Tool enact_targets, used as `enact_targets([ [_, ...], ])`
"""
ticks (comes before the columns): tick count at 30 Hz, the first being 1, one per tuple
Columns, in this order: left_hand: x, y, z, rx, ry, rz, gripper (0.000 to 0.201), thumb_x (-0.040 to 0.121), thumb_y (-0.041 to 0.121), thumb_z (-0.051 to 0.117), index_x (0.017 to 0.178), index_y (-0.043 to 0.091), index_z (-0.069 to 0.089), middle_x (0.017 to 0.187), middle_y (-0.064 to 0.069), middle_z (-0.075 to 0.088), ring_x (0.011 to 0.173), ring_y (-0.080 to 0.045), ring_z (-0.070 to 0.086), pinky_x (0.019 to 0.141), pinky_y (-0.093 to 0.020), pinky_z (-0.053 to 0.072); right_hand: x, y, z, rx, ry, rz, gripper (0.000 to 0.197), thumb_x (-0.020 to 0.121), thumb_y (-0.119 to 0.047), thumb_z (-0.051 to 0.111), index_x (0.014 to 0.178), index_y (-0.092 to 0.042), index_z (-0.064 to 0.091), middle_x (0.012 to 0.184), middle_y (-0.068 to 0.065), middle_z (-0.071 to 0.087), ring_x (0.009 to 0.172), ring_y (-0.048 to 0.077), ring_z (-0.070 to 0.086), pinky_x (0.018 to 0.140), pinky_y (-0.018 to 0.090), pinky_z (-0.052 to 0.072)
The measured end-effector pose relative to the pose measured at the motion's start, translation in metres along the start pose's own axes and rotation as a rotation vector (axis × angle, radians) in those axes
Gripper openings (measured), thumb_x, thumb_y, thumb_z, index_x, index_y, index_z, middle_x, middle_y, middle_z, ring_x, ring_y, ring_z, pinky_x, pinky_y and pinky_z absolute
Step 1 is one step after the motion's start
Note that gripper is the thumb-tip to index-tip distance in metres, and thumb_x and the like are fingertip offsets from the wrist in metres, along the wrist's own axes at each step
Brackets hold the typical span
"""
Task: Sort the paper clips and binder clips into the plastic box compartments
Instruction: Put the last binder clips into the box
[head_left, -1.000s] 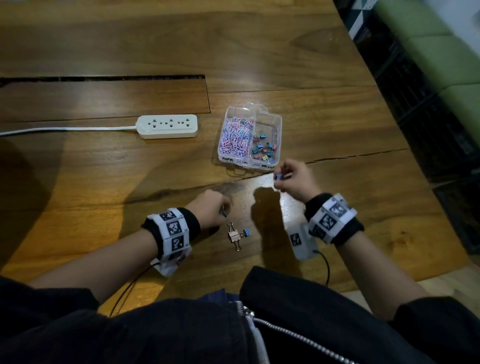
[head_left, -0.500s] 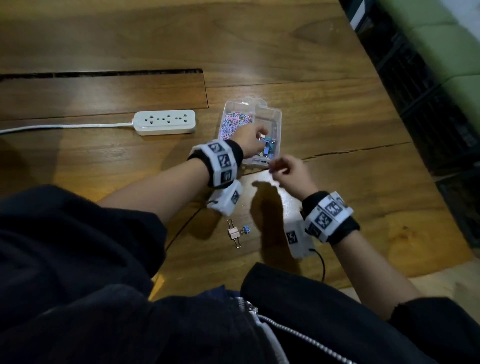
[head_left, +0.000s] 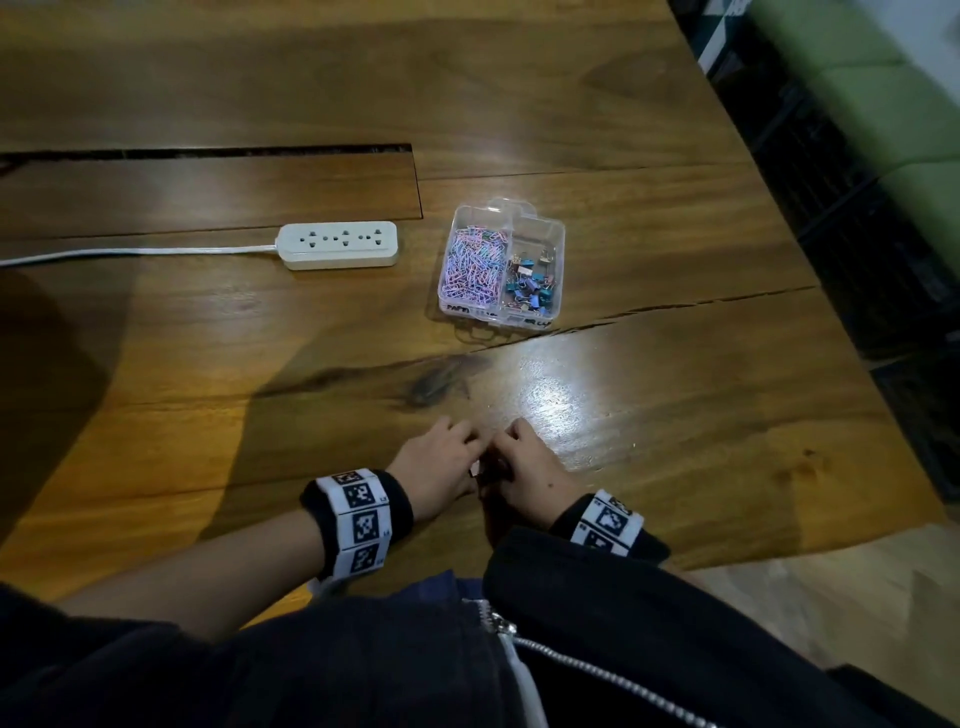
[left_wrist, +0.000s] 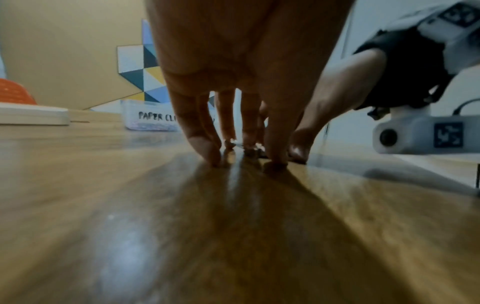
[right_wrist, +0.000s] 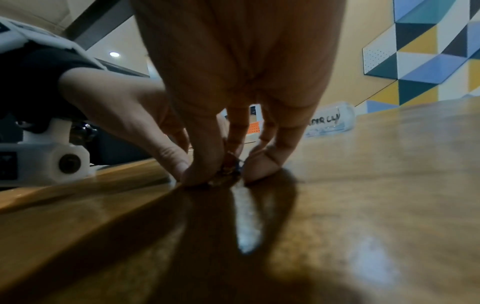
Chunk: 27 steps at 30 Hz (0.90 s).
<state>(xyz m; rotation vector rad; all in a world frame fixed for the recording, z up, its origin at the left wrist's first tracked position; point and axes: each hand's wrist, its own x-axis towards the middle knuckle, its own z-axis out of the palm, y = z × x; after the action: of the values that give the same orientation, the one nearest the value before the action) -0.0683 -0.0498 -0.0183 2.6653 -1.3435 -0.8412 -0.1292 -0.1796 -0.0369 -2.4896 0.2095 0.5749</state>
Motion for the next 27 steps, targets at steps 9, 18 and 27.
enact_targets([
  [9, 0.017, 0.008, -0.007, -0.262, -0.001, 0.025, 0.030, 0.089, 0.008, 0.046, 0.118, 0.012, 0.054, 0.113, -0.012, 0.055, 0.105, -0.028, 0.054, 0.087, -0.034, 0.042, -0.001, 0.007, -0.017, 0.091, 0.011, -0.012, 0.024, 0.082, -0.002, 0.055, 0.105, -0.005, 0.060, 0.105, 0.015, 0.056, 0.098, 0.026, 0.053, 0.076, 0.017, 0.035],
  [18, 0.029, 0.009, -0.019, -0.017, -0.119, 0.157, 0.028, 0.090, 0.010, 0.050, 0.118, 0.009, 0.054, 0.119, -0.011, 0.051, 0.102, -0.024, 0.053, 0.082, -0.027, 0.043, 0.044, 0.033, -0.104, 0.348, 0.131, 0.190, 0.020, 0.078, -0.005, 0.065, 0.073, -0.020, 0.053, 0.076, -0.006, 0.053, 0.072, 0.010, 0.052, 0.063, 0.020, 0.043],
  [27, 0.107, -0.004, -0.117, -0.656, 0.429, -0.170, 0.019, 0.084, 0.007, 0.056, 0.099, 0.001, 0.066, 0.095, -0.014, 0.068, 0.084, -0.021, 0.059, 0.076, -0.026, 0.047, 0.087, 0.015, -0.157, 0.491, 0.490, 0.150, 0.027, 0.082, -0.011, 0.064, 0.108, -0.005, 0.058, 0.103, 0.003, 0.058, 0.092, 0.013, 0.053, 0.081, 0.023, 0.045],
])
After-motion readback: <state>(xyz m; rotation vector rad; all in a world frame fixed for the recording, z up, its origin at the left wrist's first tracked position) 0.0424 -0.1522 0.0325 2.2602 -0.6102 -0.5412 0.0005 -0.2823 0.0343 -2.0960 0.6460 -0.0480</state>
